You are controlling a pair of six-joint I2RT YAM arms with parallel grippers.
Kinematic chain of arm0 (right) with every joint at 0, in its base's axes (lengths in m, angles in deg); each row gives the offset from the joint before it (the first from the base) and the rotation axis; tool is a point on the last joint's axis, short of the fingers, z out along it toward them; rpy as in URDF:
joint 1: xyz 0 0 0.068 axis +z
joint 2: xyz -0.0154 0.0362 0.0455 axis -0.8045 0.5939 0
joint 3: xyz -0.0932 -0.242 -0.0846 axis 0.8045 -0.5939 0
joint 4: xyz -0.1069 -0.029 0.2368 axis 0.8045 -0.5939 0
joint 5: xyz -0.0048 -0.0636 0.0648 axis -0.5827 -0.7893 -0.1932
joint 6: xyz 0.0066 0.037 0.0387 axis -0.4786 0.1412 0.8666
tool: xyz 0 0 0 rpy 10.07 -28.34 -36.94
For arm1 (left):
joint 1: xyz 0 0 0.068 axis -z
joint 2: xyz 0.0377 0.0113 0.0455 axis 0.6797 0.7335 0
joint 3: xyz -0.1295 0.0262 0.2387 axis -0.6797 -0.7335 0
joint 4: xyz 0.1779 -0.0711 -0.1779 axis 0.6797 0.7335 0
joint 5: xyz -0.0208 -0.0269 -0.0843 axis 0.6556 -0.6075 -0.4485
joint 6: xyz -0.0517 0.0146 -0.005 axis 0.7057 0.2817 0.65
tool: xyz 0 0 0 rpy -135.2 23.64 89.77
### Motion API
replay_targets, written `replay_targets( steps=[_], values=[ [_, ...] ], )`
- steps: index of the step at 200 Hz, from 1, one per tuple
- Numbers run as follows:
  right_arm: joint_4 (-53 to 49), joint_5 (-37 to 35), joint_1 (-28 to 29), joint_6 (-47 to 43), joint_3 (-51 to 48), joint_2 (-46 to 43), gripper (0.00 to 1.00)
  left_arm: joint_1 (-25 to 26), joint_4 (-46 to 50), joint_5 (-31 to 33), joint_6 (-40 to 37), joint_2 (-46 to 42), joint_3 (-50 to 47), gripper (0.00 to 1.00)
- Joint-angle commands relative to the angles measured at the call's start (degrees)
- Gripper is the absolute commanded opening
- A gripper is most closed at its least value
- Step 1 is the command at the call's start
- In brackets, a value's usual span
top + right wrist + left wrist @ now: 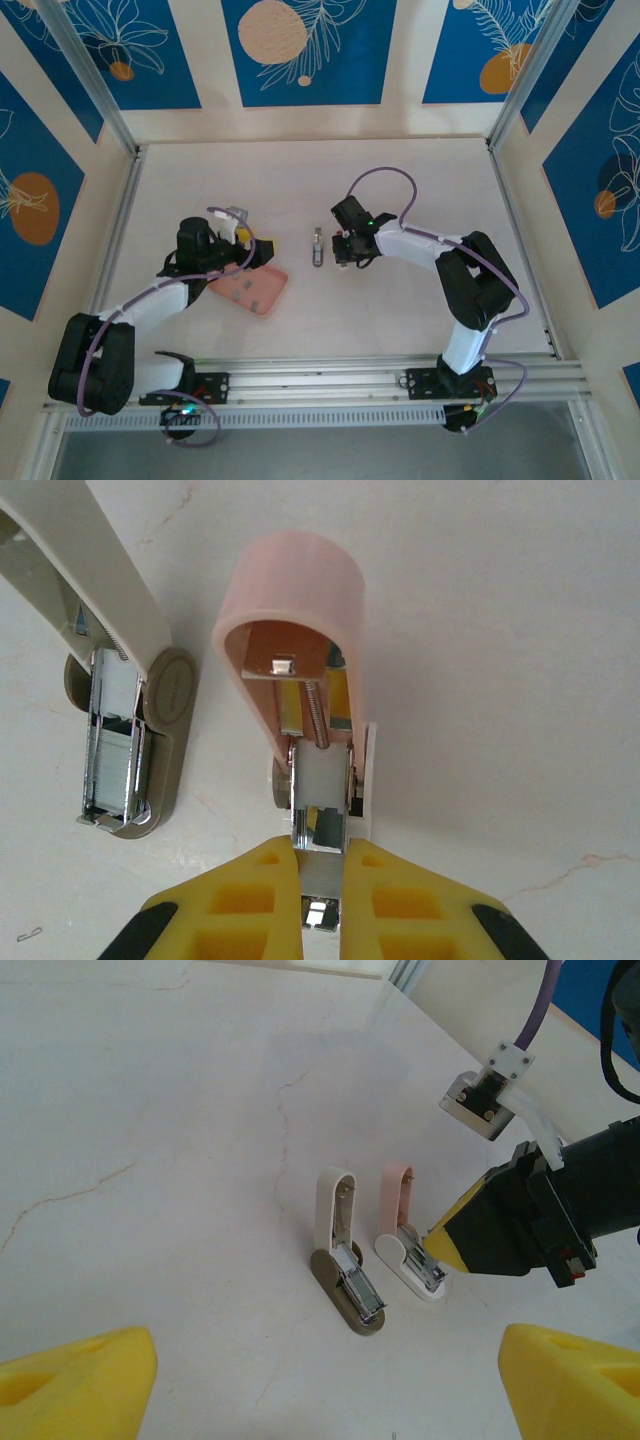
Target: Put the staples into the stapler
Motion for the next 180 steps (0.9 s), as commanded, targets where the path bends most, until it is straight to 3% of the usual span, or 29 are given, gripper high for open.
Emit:
replay_targets(
  steps=[1, 180],
  values=[
    [-0.4, 1.0, 0.4, 0.8, 0.7, 0.7, 0.13, 0.2, -0.3, -1.3, -0.7, 0.0, 0.8, 0.88],
    [-0.3, 1.3, 0.8, 1.3, -1.0, 1.0, 0.13, 0.3, 0.1, -1.3, -0.7, -0.2, 0.8, 0.88]
  ],
)
